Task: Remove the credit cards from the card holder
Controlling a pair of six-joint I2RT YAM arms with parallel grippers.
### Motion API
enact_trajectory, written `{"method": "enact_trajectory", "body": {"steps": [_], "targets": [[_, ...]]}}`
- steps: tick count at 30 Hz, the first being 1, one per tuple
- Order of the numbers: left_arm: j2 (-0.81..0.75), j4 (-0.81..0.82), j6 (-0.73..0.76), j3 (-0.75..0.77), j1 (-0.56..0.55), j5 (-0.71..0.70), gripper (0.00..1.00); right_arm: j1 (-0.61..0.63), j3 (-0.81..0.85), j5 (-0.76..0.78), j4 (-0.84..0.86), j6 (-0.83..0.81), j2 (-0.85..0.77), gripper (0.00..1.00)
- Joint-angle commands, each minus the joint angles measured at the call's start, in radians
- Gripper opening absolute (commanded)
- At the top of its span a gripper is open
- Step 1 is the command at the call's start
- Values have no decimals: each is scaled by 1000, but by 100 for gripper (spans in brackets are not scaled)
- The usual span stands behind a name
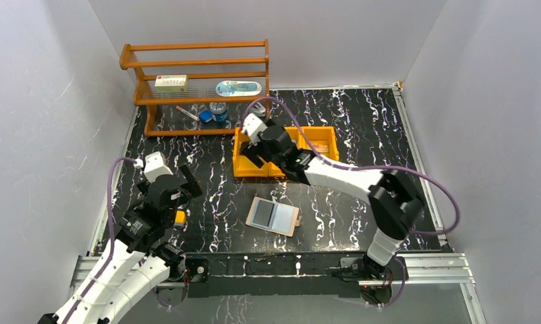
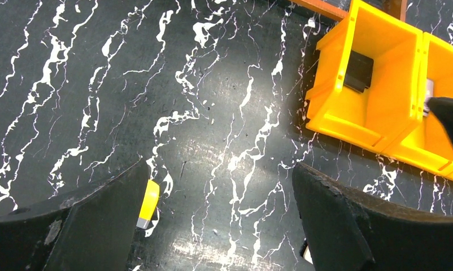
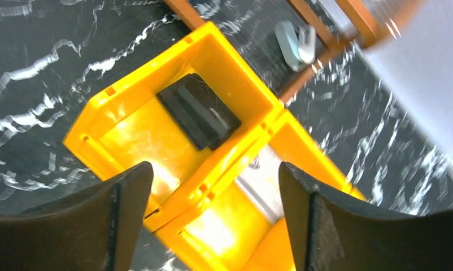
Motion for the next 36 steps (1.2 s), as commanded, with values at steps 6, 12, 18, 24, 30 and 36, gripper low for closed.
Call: {"method": "enact_trajectory", "body": {"steps": [6, 12, 18, 24, 30, 36], "targets": [[95, 40, 50, -2, 3, 86, 98, -5, -225, 24, -146, 763, -256, 94], [168, 60, 81, 4, 3, 164, 98, -5, -449, -126, -88, 1070, -404, 93], [219, 143, 155, -13, 4, 386, 89, -5, -639, -236, 45, 1346, -517, 86], [316, 343, 94, -68, 4, 829, 67, -4, -776, -362, 221, 1510, -510, 65], [679, 449, 84, -22, -22, 1141, 46, -3, -751, -464, 336, 1536, -318, 47], [771, 467, 83, -17, -76, 1107, 44, -3, -745, -488, 400, 1557, -218, 41]]}}
